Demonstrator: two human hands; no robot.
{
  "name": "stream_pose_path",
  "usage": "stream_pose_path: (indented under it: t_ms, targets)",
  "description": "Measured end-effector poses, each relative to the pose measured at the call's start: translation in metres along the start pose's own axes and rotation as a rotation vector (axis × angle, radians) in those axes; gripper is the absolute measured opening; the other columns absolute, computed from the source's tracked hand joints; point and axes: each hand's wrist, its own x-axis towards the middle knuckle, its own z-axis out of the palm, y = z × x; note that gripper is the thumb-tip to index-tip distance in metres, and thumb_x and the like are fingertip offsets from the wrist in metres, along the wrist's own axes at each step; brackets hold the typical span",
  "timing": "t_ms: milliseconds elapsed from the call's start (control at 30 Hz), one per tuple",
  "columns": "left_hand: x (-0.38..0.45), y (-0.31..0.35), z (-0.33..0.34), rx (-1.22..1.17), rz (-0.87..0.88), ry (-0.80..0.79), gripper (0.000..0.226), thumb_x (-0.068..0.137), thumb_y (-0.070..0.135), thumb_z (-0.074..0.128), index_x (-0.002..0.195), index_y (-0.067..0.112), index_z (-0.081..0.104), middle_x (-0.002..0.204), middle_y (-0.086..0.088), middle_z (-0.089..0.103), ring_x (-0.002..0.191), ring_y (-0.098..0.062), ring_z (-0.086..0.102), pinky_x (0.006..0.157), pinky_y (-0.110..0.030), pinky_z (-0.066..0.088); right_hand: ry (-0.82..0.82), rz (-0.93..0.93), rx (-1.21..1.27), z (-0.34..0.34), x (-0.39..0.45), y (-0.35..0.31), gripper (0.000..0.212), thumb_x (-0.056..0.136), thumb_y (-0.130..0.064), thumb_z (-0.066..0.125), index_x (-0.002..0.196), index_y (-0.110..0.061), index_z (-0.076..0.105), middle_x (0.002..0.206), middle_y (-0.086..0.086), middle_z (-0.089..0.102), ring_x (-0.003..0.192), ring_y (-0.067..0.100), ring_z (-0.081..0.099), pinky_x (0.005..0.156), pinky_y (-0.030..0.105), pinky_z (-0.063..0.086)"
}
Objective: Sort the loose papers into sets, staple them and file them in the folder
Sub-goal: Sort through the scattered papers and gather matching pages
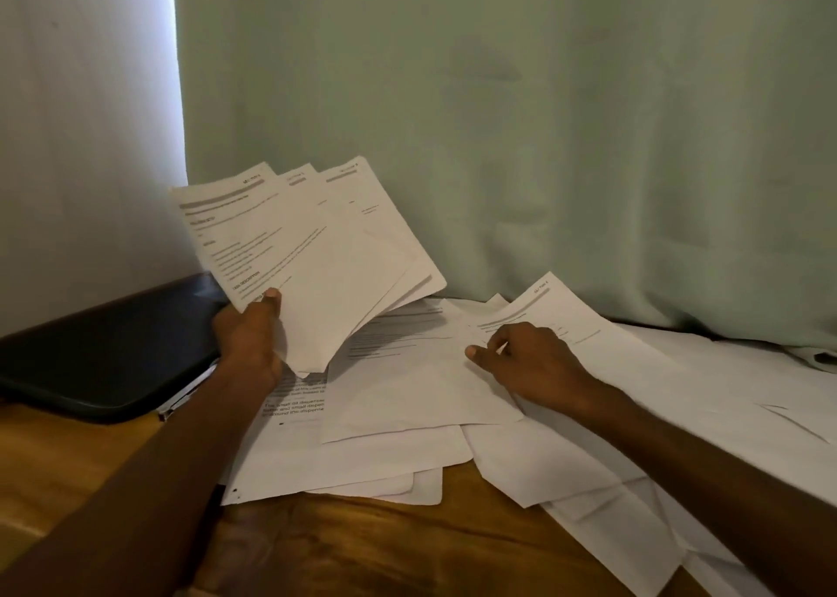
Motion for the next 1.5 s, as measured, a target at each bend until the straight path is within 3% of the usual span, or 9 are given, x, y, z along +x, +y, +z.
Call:
stream_pose_path:
  t_ms: [100,267,533,633,833,1067,1200,1400,1500]
  targets:
    - [-0.005,0.002,0.004,0.040,0.004,-0.038,0.014,0.097,0.010,0.070,0.107,0.019,0.067,0.109,0.000,0.071,0.101,-0.019,0.067,0.092,-0.044,0.055,-0.008,0.071,-0.086,0.014,0.007,-0.018,0.076,0.083,-0.077,0.062,0.127,-0.016,0.057,0.133,0.009,0.060,0.123,0.032,0.057,0.098,0.040,0.049]
    - [-0.017,0.002,0.009,0.020,0.008,-0.084,0.036,0.098,0.002,0.067,0.133,0.002,0.062,0.130,-0.016,0.067,0.121,-0.037,0.063,0.107,-0.058,0.049,0.096,0.186,0.104,0.030,0.008,-0.012,0.064,0.080,-0.053,0.081,0.130,-0.020,0.056,0.134,0.004,0.061,0.123,0.028,0.058,0.093,0.033,0.047]
    - [-0.029,0.006,0.012,-0.024,-0.001,-0.226,0.034,0.095,-0.002,0.066,0.126,0.012,0.065,0.121,-0.009,0.071,0.100,-0.022,0.068,0.085,-0.041,0.056,0.317,0.264,0.774,-0.013,0.011,0.020,0.010,0.084,-0.009,0.079,0.090,-0.013,0.071,0.094,0.005,0.074,0.089,0.024,0.069,0.081,0.036,0.056]
    - [-0.030,0.005,0.016,-0.019,-0.019,-0.297,0.031,0.094,0.000,0.068,0.119,0.017,0.068,0.118,-0.008,0.074,0.103,-0.024,0.071,0.086,-0.046,0.057,0.361,0.234,0.928,-0.022,0.001,0.041,0.017,0.090,-0.004,0.073,0.092,-0.019,0.068,0.093,-0.003,0.073,0.078,0.008,0.068,0.063,0.024,0.049]
    - [-0.031,-0.001,0.017,-0.036,-0.022,-0.389,0.040,0.090,0.001,0.065,0.128,0.014,0.064,0.133,-0.016,0.068,0.124,-0.038,0.063,0.106,-0.062,0.046,0.330,0.279,1.273,-0.029,-0.005,0.071,0.022,0.095,-0.002,0.068,0.106,-0.021,0.069,0.094,0.000,0.077,0.084,0.021,0.071,0.064,0.032,0.055]
    - [-0.034,-0.004,0.016,0.010,-0.010,-0.458,0.043,0.090,0.004,0.063,0.131,0.017,0.064,0.123,-0.007,0.074,0.107,-0.025,0.073,0.083,-0.043,0.064,0.250,0.298,1.360,-0.027,0.000,0.070,0.031,0.095,0.007,0.060,0.110,-0.019,0.069,0.106,0.007,0.076,0.095,0.031,0.071,0.072,0.040,0.058]
    - [-0.032,-0.009,0.015,0.117,-0.074,-0.425,0.037,0.095,0.003,0.066,0.130,0.011,0.066,0.124,-0.013,0.073,0.111,-0.032,0.069,0.090,-0.045,0.055,0.161,0.347,1.314,-0.027,-0.002,0.069,0.037,0.092,0.012,0.054,0.124,-0.004,0.066,0.117,0.018,0.072,0.106,0.039,0.068,0.090,0.048,0.056]
    - [-0.032,-0.004,0.014,0.356,-0.237,-0.436,0.033,0.089,0.003,0.072,0.122,0.005,0.069,0.114,-0.019,0.076,0.102,-0.041,0.072,0.095,-0.053,0.056,0.021,0.418,1.288,-0.029,-0.010,0.065,0.037,0.091,0.010,0.052,0.124,0.000,0.063,0.114,0.021,0.072,0.104,0.039,0.068,0.069,0.038,0.056]
    - [-0.031,-0.001,0.015,0.402,-0.312,-0.508,0.026,0.089,0.000,0.070,0.113,0.008,0.071,0.103,-0.016,0.079,0.085,-0.036,0.077,0.071,-0.042,0.061,-0.034,0.416,1.264,-0.027,-0.010,0.065,0.034,0.092,0.008,0.052,0.123,-0.001,0.064,0.109,0.019,0.074,0.099,0.036,0.070,0.069,0.038,0.058]
